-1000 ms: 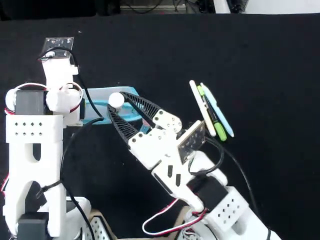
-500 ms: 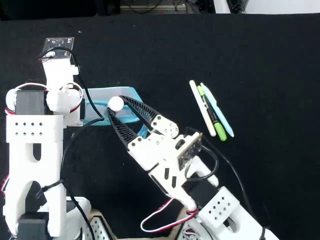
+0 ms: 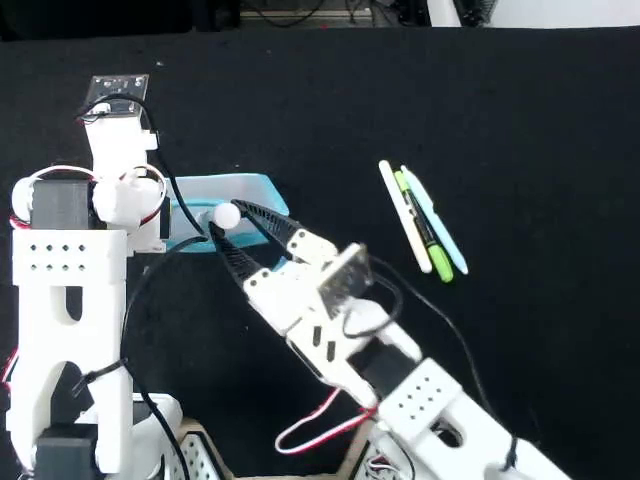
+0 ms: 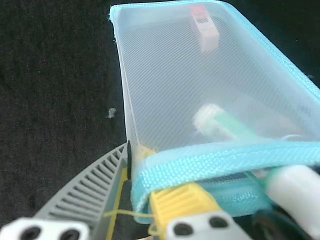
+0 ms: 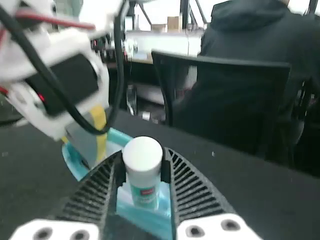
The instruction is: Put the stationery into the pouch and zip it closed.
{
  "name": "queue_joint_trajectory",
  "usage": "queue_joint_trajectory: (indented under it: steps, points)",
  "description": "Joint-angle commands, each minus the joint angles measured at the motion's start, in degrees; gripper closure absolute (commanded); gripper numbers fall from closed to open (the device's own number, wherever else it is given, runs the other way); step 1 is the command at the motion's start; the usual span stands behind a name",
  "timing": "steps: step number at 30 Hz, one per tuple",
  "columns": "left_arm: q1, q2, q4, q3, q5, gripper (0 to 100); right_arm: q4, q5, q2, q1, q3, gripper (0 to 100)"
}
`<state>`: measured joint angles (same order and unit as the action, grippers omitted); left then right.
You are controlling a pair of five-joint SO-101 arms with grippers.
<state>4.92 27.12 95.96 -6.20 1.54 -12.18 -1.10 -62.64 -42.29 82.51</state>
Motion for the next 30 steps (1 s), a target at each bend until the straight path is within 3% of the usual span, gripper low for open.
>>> queue_joint_trajectory:
  steps: [1, 6, 12, 19, 23, 30]
  points:
    - [-0.1, 0.0, -0.5, -0.2, -0.8, 97, -1.5, -0.4, 6.6, -0.7, -5.7, 98.7]
    - [-0.1, 0.0, -0.5, -0.2, -0.8, 97, -0.4, -0.4, 4.1, -0.7, -4.4, 97.2]
    - [-0.1, 0.0, -0.5, -0.2, -0.8, 97, 9.0, -0.2, -1.9, -3.1, -4.5, 79.8]
    - [-0.1, -0.1, -0.5, -0.2, -0.8, 97, 14.7, -0.3, -13.8, -4.5, -4.0, 84.6]
    - [-0.1, -0.2, -0.5, -0.2, -0.8, 97, 19.9, -0.1, -23.0, 0.9, -4.0, 89.0]
    - [-0.1, -0.3, -0.6, -0.2, -0.8, 97, 27.1, 0.1, -36.9, 21.5, -1.7, 95.9]
